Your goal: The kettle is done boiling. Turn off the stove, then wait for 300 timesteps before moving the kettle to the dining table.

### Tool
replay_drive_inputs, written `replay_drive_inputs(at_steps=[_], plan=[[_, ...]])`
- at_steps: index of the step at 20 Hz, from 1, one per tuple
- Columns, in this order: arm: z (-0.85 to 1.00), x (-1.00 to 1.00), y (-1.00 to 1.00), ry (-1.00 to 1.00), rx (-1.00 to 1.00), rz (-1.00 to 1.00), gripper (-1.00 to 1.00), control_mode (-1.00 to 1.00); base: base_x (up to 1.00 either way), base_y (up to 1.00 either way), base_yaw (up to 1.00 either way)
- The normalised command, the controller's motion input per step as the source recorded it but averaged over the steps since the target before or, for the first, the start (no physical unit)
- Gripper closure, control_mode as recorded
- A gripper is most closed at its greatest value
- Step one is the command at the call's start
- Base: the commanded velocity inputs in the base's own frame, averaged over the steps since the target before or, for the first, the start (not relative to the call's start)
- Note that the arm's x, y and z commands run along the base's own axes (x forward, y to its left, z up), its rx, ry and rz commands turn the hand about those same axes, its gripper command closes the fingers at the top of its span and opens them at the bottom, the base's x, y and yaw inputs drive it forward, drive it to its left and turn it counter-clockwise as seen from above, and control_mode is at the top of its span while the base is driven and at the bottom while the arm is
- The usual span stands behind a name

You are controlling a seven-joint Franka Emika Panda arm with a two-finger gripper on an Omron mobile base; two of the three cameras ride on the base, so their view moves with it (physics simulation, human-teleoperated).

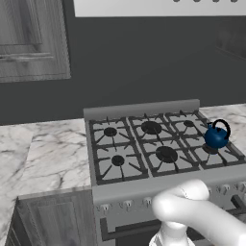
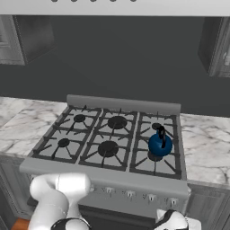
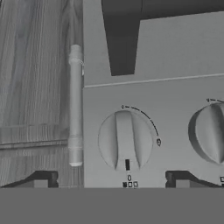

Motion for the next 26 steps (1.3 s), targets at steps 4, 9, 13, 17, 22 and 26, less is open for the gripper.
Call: replay_drive_inputs(at_steps=[4,9,13,17,22,26], plan=[[0.48,-0.26,0.0,-0.1,0.0,0.0,-1.0,-1.0,0.0,0.0,0.0],[0.53,-0.2,0.12,-0.08,-0.02,0.0,-1.0,-1.0,0.0,0.0,0.0],[0.47,-0.09,0.21,-0.08,-0.03,0.0,-1.0,-1.0,0.0,0.0,0.0],[0.38,-0.01,0.29,-0.08,-0.03,0.02,-1.0,-1.0,0.0,0.0,0.0],[0.43,0.0,0.29,-0.09,-0.03,0.03,-1.0,-1.0,0.0,0.0,0.0],[0.54,0.0,0.26,-0.11,-0.04,0.02,-1.0,-1.0,0.0,0.0,0.0]])
